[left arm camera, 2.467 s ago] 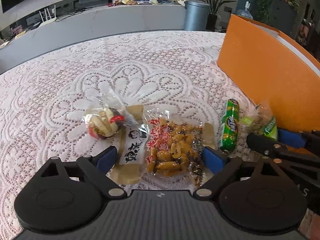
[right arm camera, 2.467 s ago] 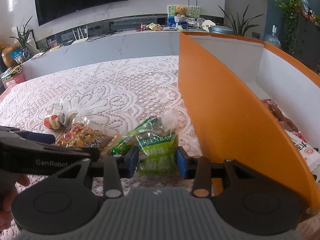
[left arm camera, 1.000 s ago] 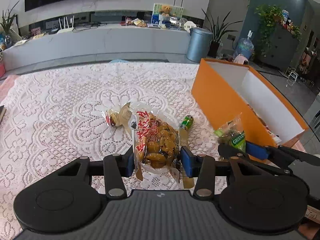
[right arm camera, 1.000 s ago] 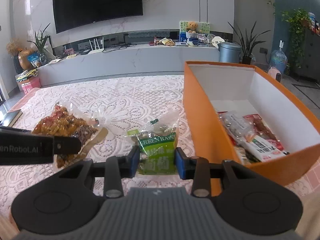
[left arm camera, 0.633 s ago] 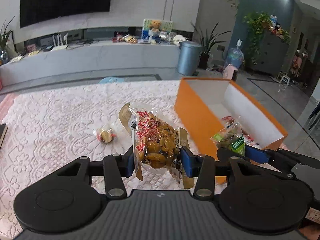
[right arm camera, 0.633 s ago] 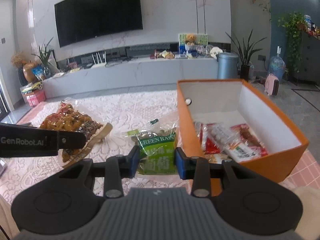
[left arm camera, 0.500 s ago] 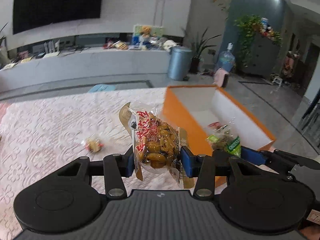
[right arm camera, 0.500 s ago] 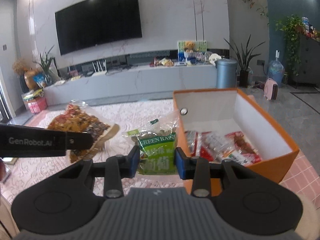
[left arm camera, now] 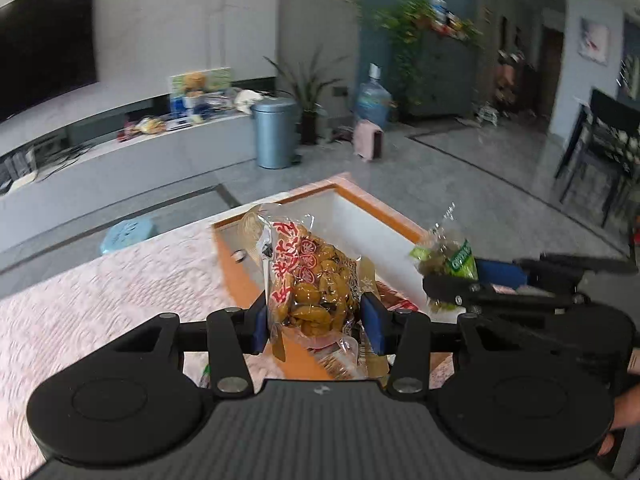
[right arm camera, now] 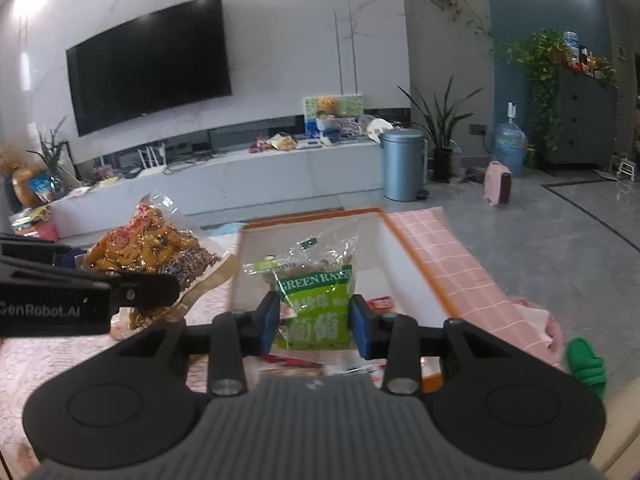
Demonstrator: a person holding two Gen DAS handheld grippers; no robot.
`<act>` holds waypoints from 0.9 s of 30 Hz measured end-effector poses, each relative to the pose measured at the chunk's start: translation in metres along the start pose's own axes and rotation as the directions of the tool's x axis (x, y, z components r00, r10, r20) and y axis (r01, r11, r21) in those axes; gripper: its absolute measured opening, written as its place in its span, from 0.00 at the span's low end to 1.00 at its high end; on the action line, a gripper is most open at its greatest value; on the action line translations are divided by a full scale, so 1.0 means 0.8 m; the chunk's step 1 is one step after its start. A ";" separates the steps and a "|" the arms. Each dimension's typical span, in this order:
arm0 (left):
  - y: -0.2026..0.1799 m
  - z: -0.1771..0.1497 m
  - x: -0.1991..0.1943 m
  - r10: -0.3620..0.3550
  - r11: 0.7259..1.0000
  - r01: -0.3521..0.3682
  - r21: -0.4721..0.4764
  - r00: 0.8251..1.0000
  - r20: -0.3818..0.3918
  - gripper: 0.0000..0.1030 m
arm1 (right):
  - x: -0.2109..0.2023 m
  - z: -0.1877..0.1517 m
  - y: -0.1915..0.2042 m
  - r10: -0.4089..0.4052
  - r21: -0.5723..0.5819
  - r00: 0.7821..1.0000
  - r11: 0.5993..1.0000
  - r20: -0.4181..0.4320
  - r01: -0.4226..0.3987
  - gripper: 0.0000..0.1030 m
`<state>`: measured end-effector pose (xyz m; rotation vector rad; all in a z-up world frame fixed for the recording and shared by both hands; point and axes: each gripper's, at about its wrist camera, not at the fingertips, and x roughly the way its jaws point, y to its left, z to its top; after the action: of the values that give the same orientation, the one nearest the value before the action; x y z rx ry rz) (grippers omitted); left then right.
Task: Organize snacks
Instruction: 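Carry both bags over the orange box and open both tools to drop them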
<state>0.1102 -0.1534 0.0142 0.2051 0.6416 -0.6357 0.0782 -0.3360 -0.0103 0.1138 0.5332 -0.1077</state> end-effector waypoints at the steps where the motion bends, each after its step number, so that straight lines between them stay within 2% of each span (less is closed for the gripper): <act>1: -0.005 0.003 0.011 -0.010 1.000 0.011 0.015 1.000 -0.010 0.51 | 0.006 0.003 -0.009 -0.009 0.001 1.000 1.000 -0.007 0.009 0.35; 4: -0.016 0.014 0.043 -0.029 0.998 0.031 0.054 0.999 -0.041 0.51 | 0.026 0.008 -0.030 -0.021 -0.004 0.999 1.000 -0.040 0.021 0.35; 8: -0.023 0.020 0.084 -0.018 0.993 0.027 0.116 0.997 -0.076 0.51 | 0.066 0.010 -0.056 -0.009 0.003 0.994 1.000 -0.111 0.009 0.35; 14: -0.009 0.024 0.137 0.016 0.988 0.004 0.157 0.992 -0.126 0.51 | 0.122 0.017 -0.065 0.007 -0.034 0.984 0.999 -0.180 -0.013 0.35; 21: 0.022 0.041 0.186 0.018 0.994 0.002 0.108 0.982 -0.188 0.51 | 0.189 0.034 -0.067 0.048 -0.051 0.973 0.997 -0.227 -0.061 0.35; 27: 0.033 0.047 0.218 0.061 0.992 -0.033 0.123 0.971 -0.231 0.51 | 0.244 0.048 -0.068 0.057 -0.065 0.957 0.995 -0.285 -0.079 0.35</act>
<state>0.2535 -0.2311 -0.0635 0.4093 0.8250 -0.6089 0.2576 -0.4093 -0.0818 0.0734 0.8179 -0.0030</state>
